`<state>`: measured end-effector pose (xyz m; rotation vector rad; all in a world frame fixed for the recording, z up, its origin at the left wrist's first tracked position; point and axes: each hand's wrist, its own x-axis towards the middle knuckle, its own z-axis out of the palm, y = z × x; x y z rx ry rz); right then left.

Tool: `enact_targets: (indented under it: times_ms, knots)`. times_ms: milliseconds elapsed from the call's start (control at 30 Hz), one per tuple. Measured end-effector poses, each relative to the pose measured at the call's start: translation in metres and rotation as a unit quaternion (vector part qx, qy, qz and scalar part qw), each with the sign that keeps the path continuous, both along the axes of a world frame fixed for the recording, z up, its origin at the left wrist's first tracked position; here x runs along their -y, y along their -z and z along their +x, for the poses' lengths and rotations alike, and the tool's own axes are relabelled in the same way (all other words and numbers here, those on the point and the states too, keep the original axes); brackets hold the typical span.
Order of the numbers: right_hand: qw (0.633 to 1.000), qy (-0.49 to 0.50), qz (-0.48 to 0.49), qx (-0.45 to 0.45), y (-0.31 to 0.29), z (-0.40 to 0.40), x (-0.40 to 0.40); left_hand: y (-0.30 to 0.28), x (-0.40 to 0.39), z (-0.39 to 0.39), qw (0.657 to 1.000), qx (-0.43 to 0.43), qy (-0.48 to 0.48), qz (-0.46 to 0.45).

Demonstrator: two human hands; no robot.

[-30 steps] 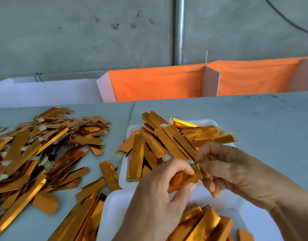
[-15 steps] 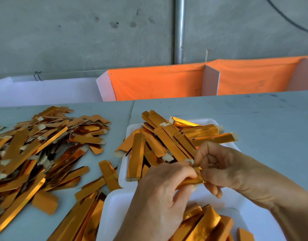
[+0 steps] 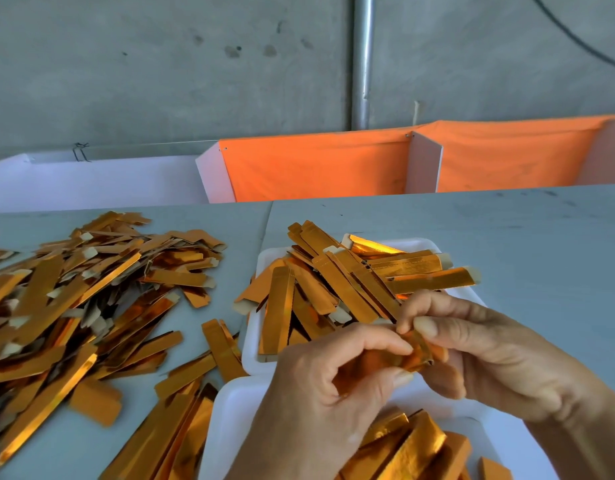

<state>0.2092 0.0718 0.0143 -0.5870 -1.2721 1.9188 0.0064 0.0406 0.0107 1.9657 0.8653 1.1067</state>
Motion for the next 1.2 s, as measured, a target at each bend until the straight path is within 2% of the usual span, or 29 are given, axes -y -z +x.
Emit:
enact_targets:
  times_ms: [233, 333, 567, 700, 1000, 1100, 1200]
  knots:
    - [0.998, 0.043, 0.022, 0.03, 0.004, -0.002, -0.001, 0.002, -0.001, 0.001, 1.0, 0.015, -0.011, -0.018]
    - [0.999, 0.034, 0.016, 0.014, 0.005, -0.002, -0.001, 0.003, -0.002, 0.001, 1.0, 0.019, -0.015, -0.021]
    - [0.997, 0.037, 0.046, 0.039, 0.005, -0.003, -0.003, 0.002, -0.001, 0.004, 0.999, 0.014, -0.014, -0.028]
    - [0.998, 0.053, 0.016, 0.028, 0.011, -0.004, -0.004, 0.001, -0.002, 0.004, 0.998, 0.031, -0.013, -0.061]
    - [0.986, 0.031, 0.01, 0.166, 0.014, 0.004, -0.009, 0.013, -0.008, 0.01, 0.987, -0.053, -0.015, -0.154]
    - [0.982, 0.034, -0.006, 0.187, 0.015, 0.003, -0.01, 0.016, -0.009, 0.013, 0.984, -0.071, -0.017, -0.161]
    - [0.969, 0.085, 0.005, 0.23, 0.013, 0.001, -0.008, 0.018, -0.011, 0.012, 0.98, -0.102, -0.036, -0.167]
